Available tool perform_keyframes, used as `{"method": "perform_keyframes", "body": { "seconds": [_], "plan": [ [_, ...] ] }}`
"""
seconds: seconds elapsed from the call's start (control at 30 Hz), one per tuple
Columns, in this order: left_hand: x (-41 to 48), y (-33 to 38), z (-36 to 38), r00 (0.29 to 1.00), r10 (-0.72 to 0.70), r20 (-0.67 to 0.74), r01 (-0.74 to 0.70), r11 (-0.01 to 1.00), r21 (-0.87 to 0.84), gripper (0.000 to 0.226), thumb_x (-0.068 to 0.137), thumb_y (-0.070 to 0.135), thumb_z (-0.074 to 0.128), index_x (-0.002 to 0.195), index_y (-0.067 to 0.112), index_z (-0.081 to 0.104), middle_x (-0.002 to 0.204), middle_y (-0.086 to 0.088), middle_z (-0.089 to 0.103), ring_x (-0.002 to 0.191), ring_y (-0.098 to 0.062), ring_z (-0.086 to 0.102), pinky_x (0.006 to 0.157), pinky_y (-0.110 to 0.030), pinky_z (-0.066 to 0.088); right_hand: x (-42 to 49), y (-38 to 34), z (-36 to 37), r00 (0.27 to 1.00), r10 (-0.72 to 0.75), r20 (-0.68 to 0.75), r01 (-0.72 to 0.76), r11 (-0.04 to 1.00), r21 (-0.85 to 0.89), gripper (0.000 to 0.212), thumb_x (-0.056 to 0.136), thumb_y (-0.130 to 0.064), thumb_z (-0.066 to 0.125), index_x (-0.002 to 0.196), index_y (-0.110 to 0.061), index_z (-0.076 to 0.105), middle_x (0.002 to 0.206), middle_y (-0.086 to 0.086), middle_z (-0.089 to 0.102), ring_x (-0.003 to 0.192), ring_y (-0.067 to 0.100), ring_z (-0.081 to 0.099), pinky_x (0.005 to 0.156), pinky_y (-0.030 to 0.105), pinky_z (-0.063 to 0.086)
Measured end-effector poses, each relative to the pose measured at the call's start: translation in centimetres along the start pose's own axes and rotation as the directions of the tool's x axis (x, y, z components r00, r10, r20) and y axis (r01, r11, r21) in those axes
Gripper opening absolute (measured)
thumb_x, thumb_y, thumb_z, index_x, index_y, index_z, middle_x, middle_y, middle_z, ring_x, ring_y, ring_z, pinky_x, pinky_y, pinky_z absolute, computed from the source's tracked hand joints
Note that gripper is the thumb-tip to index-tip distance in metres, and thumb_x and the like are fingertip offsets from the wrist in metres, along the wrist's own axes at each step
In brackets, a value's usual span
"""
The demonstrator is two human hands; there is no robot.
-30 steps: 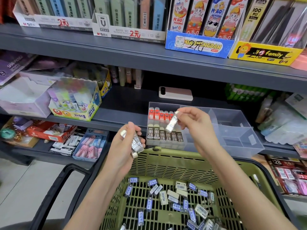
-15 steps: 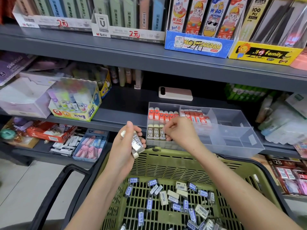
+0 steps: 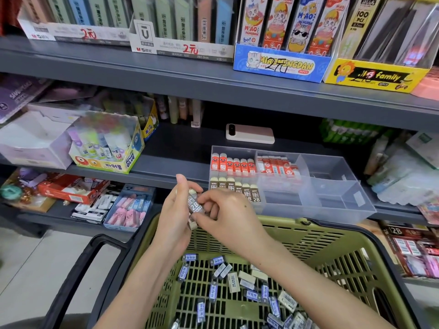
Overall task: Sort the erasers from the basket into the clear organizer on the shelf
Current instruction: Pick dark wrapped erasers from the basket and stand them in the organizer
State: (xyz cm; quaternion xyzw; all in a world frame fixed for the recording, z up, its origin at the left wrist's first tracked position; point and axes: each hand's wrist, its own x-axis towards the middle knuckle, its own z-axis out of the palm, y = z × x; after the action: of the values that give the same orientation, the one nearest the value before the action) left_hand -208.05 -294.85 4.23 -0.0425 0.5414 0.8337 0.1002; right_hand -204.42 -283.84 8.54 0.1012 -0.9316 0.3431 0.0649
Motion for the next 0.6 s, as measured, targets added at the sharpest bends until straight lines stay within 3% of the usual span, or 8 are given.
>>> {"method": "perform_keyframes", "body": {
  "seconds": [0.13, 0.23, 0.33, 0.43, 0.6],
  "plan": [
    [0.3, 0.0, 0.2, 0.994, -0.106, 0.032, 0.109, 0.989, -0.099, 0.058, 0.06, 0.071, 0.056, 0.079, 0.018, 0.066, 0.073, -0.005, 0.067, 0.067, -0.016, 0.066, 0.056, -0.027, 0.056, 0.1, 1.0, -1.2, 0.977, 0.214, 0.026, -0.212, 0.934, 0.289, 0.008, 0.073, -0.015, 0.069, 0.078, -0.02, 0.068, 0.061, -0.011, 0.055, 0.051, -0.003, 0.047, 0.054, 0.009, 0.041],
    [0.7, 0.1, -0.1, 0.991, -0.134, 0.027, 0.136, 0.973, -0.188, 0.048, 0.064, 0.066, 0.056, 0.067, 0.019, 0.067, 0.066, -0.001, 0.059, 0.058, -0.013, 0.061, 0.052, -0.026, 0.053, 1.0, 3.4, -3.8, 0.899, 0.433, -0.066, -0.38, 0.846, 0.375, 0.008, 0.069, -0.018, 0.07, 0.076, -0.014, 0.072, 0.067, -0.004, 0.066, 0.057, -0.003, 0.054, 0.06, 0.014, 0.045],
    [0.9, 0.2, -0.6, 0.991, -0.132, 0.029, 0.135, 0.966, -0.221, 0.047, 0.069, 0.063, 0.055, 0.064, 0.019, 0.068, 0.065, 0.0, 0.057, 0.056, -0.013, 0.059, 0.052, -0.026, 0.052, 1.9, 5.5, -5.6, 0.848, 0.516, -0.124, -0.508, 0.856, 0.093, 0.019, 0.072, -0.019, 0.071, 0.075, -0.001, 0.072, 0.075, 0.014, 0.07, 0.067, 0.01, 0.06, 0.069, 0.03, 0.051],
    [0.8, 0.2, -0.6, 0.991, -0.132, 0.035, 0.137, 0.965, -0.222, 0.046, 0.073, 0.061, 0.054, 0.066, 0.017, 0.067, 0.066, -0.001, 0.057, 0.057, -0.014, 0.059, 0.053, -0.026, 0.052, 2.6, 5.8, -5.6, 0.841, 0.536, -0.074, -0.54, 0.82, -0.191, 0.025, 0.073, -0.027, 0.07, 0.07, -0.002, 0.071, 0.068, 0.013, 0.067, 0.065, 0.021, 0.058, 0.061, 0.028, 0.045],
    [0.6, 0.2, -0.6, 0.99, -0.137, 0.04, 0.142, 0.972, -0.189, 0.044, 0.077, 0.057, 0.052, 0.07, 0.016, 0.065, 0.067, -0.001, 0.057, 0.057, -0.014, 0.058, 0.054, -0.026, 0.053, 3.3, 5.1, -4.5, 0.838, 0.545, -0.006, -0.523, 0.8, -0.295, 0.027, 0.076, -0.033, 0.07, 0.069, -0.007, 0.067, 0.063, 0.002, 0.06, 0.07, 0.02, 0.061, 0.061, 0.027, 0.047]
  ]
}}
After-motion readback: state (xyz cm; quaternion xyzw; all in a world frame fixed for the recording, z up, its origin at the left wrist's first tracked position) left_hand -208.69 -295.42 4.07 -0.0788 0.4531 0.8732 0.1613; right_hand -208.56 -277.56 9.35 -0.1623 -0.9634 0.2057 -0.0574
